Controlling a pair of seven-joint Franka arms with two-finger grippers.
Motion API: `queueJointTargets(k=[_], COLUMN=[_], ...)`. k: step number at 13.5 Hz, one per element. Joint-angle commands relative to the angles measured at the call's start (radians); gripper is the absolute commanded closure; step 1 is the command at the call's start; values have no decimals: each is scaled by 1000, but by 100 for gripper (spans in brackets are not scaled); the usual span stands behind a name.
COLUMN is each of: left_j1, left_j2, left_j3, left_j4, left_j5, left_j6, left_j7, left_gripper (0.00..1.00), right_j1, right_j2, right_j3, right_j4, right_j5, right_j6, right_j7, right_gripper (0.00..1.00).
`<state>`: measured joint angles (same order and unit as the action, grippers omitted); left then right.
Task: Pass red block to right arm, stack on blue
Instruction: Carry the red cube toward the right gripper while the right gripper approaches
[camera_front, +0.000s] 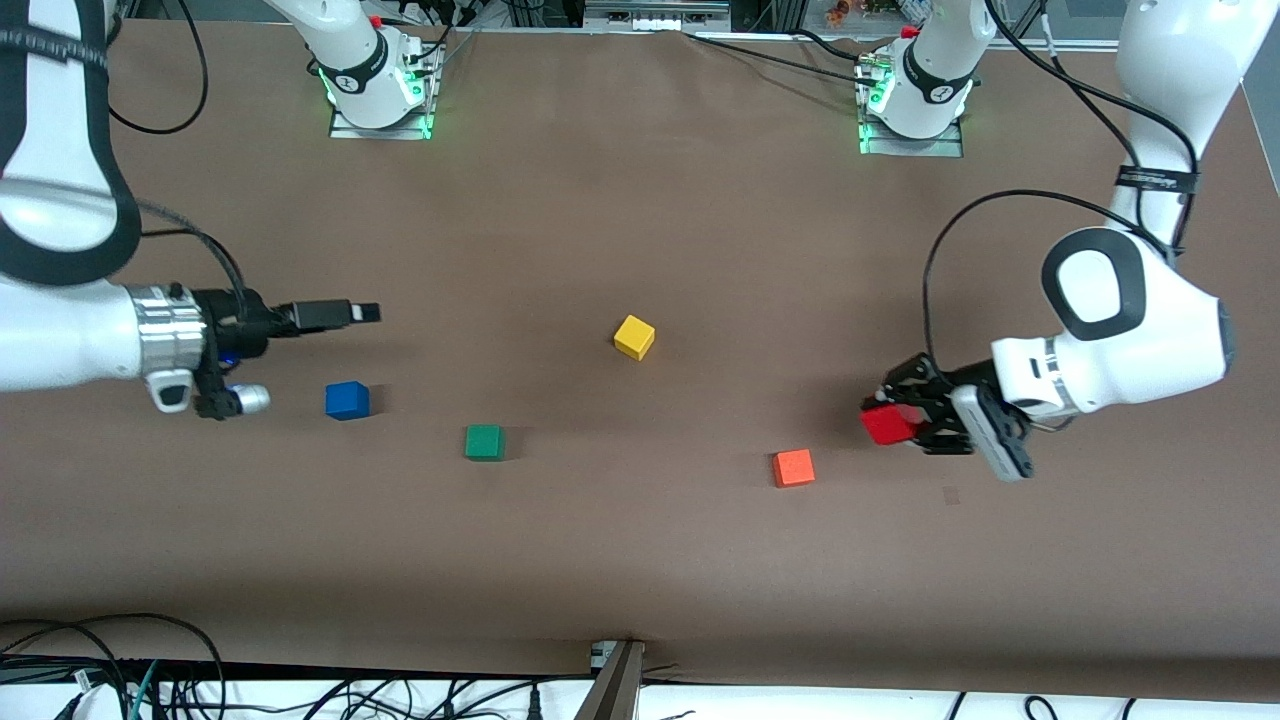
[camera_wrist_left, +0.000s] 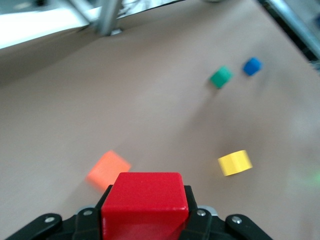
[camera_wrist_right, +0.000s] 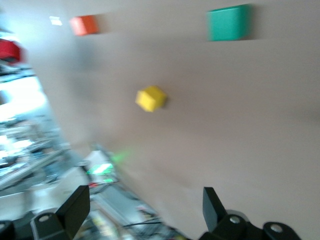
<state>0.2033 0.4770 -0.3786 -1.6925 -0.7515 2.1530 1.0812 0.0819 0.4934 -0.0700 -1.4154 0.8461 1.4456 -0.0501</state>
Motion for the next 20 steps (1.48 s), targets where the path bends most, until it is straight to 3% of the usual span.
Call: queueJointTargets(k=[1, 5, 8, 11, 15, 20], left_j1=[2, -10, -65, -122, -183, -234], left_j2=[38, 119, 199, 210, 215, 248], left_j3=[-90, -167, -171, -169, -166, -166], left_j4=[24, 51, 97, 125, 125, 175], left_j5=[-92, -335, -522, -669, -825, -827], left_j6=[-16, -10, -10, 20, 73, 165], left_j7=[132, 433, 705, 812, 937, 933], left_gripper=[87, 87, 88, 88, 88, 88], right_j1=[-8, 31, 88, 148, 219, 231], right_j2=[86, 187, 220, 260, 286, 280], right_j3=[4, 12, 15, 13, 15, 13], right_j4=[21, 21, 12, 6, 6, 7], right_j5=[201, 480, 577, 711, 761, 768], right_j6=[7, 33, 99, 148, 228, 233], right_j7=[1, 1, 1, -14, -86, -241], right_gripper=[0, 0, 0, 0, 0, 0])
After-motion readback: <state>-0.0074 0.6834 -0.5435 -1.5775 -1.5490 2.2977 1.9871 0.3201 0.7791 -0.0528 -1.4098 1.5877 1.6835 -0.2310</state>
